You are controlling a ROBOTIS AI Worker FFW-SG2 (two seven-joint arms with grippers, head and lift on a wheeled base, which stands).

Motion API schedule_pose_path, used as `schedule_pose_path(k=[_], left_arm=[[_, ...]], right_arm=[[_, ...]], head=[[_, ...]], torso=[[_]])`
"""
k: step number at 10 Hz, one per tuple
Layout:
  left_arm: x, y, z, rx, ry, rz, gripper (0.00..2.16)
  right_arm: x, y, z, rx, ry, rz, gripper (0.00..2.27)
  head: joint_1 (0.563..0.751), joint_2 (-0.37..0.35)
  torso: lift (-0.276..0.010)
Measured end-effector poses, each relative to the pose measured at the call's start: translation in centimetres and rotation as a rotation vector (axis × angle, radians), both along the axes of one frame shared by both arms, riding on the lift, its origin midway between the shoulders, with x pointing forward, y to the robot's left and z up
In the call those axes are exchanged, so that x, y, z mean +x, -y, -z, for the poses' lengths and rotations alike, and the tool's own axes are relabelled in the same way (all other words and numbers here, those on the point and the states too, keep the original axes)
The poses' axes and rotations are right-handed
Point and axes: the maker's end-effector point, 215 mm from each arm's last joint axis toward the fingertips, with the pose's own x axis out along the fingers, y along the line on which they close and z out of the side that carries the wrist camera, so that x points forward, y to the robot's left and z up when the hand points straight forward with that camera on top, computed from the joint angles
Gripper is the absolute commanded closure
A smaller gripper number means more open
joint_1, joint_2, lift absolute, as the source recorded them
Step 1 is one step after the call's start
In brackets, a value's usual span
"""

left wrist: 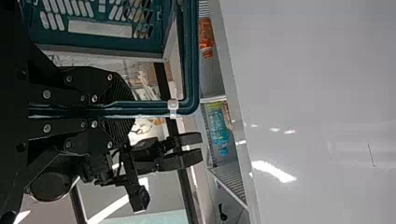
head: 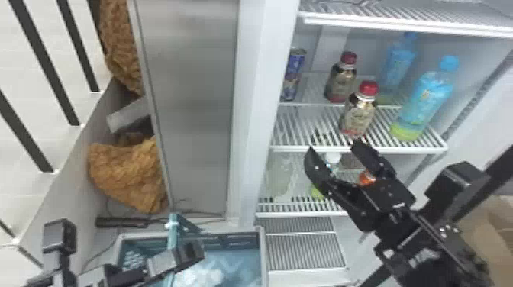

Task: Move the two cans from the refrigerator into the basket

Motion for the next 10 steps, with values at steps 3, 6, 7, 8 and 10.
schedule_pose_path(k=[3,6,7,8,10], left_arm=[[-0.1,0.2,-0.1,-0.002,0.001,0.006,1.19],[0.0,0.4,-0.2,-0.002,0.005,0.013,1.19],[0.0,0.5,-0.3,-0.002,0.007,0.014,1.19],[0.1,0.5,-0.3,-0.001,0.008,0.016,1.19],[0.2,0.6,-0.4,-0.001,0.010,0.020,1.19]], right_arm=[[1.9,1.7,0.3,0.012,0.020,0.107,0.13],[3.9,1.7,1.0,0.052,0.028,0.157,0.13],[4.7,1.6,0.9,0.056,0.034,0.161,0.13],[5.6,1.3,0.5,0.058,0.045,0.165,0.13],[7.6,1.2,-0.1,0.047,0.064,0.177,0.13]], head=[[0.695,-0.179],[0.695,-0.181],[0.695,-0.177],[0.695,-0.173],[0.695,-0.165]], torso=[[-0.031],[-0.031],[-0.031],[-0.031],[-0.031]])
